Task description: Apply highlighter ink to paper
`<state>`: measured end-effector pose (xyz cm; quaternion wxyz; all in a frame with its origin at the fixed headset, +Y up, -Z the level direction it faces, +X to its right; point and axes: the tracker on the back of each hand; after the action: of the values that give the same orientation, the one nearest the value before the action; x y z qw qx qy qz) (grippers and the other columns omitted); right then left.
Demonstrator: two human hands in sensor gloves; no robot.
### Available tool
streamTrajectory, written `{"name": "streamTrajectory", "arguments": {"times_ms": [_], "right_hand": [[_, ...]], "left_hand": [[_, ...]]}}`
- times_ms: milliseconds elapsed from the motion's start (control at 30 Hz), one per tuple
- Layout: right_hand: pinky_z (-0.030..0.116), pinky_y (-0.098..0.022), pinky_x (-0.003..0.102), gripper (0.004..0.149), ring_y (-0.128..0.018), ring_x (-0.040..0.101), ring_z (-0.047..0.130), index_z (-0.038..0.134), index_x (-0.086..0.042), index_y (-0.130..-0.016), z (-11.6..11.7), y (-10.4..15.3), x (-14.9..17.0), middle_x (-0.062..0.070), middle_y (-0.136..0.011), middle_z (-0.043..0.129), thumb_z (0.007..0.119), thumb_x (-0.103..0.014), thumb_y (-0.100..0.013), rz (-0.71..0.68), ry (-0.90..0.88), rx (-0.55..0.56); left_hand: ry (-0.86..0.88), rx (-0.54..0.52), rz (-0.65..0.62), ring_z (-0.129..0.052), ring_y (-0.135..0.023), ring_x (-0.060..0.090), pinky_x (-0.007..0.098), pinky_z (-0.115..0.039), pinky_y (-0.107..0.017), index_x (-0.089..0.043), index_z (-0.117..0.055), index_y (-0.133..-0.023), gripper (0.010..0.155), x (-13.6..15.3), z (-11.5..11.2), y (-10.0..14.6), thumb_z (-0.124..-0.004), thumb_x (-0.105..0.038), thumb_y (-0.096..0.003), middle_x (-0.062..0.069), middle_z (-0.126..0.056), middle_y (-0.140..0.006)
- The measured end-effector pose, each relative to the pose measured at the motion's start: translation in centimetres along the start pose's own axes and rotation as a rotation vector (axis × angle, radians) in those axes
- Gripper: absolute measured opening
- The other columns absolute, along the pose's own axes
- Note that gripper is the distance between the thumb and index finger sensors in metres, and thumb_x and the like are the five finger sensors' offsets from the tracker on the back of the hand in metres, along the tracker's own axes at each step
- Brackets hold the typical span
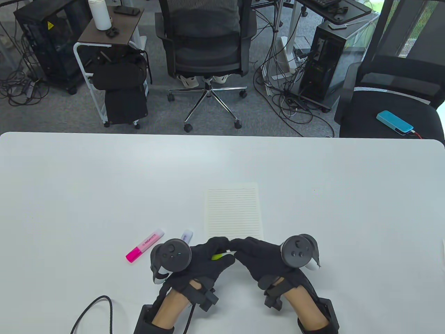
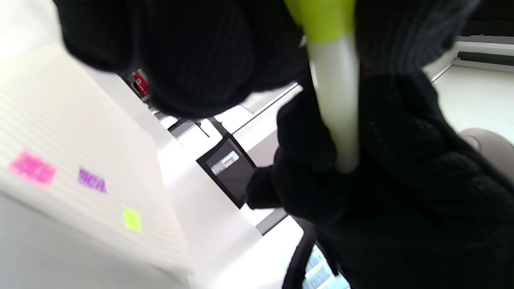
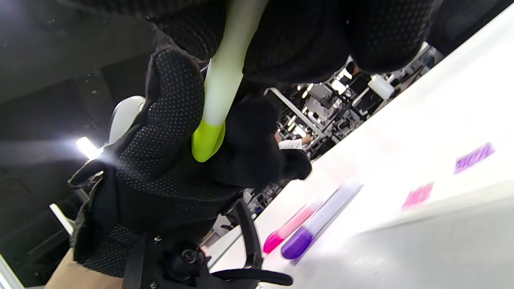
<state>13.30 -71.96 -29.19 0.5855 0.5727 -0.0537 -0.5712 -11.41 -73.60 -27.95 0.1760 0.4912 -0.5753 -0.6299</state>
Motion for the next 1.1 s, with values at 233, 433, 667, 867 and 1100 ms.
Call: {"name": "streamTrajectory", "arguments": {"times_ms": [233, 433, 667, 867, 1100], "right_hand": [[0.07, -0.059, 0.061, 0.045, -0.065, 0.039, 0.09, 0.064, -0.014, -0.106, -4.4, 2.3, 2.5, 0.018, -0.091, 0.08, 0.07, -0.027, -0.063, 0.338, 0.282, 0.28], [0.067, -0.061, 0.064, 0.046, -0.072, 0.043, 0.089, 0.063, -0.013, -0.107, -6.9, 4.4, 5.6, 0.02, -0.096, 0.078, 0.07, -0.024, -0.063, 0.742, 0.53, 0.281], [0.063, -0.063, 0.066, 0.047, -0.078, 0.047, 0.084, 0.062, -0.014, -0.108, -7.3, 5.3, 7.8, 0.021, -0.101, 0.075, 0.07, -0.022, -0.062, 0.965, 0.551, 0.197], [0.06, -0.064, 0.067, 0.048, -0.084, 0.051, 0.078, 0.063, -0.015, -0.108, -6.4, 5.0, 8.2, 0.021, -0.105, 0.073, 0.073, -0.021, -0.062, 1.049, 0.613, 0.157], [0.052, -0.066, 0.07, 0.051, -0.09, 0.055, 0.065, 0.06, -0.014, -0.11, -5.8, 4.7, 8.6, 0.025, -0.111, 0.06, 0.073, -0.022, -0.062, 1.103, 0.622, 0.109]], "left_hand": [[0.022, -0.125, -0.022, -0.066, -0.094, 0.036, 0.063, -0.056, -0.068, -0.018, -0.04, -0.106, 0.083, 0.1, 2.0, 0.7, -0.071, -0.062, -0.0426, 0.013, -0.043, -0.11], [0.001, -0.109, -0.053, -0.065, -0.095, 0.036, 0.064, -0.056, -0.068, -0.018, -0.041, -0.106, 0.081, -0.4, 1.6, 0.7, -0.071, -0.061, -0.0429, 0.013, -0.042, -0.11], [-0.014, -0.078, -0.053, -0.065, -0.095, 0.037, 0.064, -0.056, -0.068, -0.018, -0.043, -0.105, 0.08, -0.3, 1.0, 0.6, -0.07, -0.06, -0.0432, 0.013, -0.044, -0.11], [-0.016, -0.058, -0.044, -0.066, -0.094, 0.037, 0.064, -0.056, -0.068, -0.017, -0.043, -0.105, 0.08, -0.1, 0.8, 0.6, -0.07, -0.06, -0.0433, 0.013, -0.045, -0.11], [-0.015, -0.04, -0.043, -0.066, -0.094, 0.037, 0.064, -0.056, -0.068, -0.017, -0.043, -0.105, 0.08, -0.2, 0.5, 0.5, -0.07, -0.06, -0.0433, 0.014, -0.045, -0.11]]}}
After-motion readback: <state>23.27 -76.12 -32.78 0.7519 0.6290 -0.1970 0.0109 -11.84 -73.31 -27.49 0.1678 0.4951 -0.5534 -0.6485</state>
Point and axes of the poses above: the tracker on the back of each hand, its own x axis roughly to the little-finger side, its own y axis roughly from the fingertips to the wrist, z = x × y
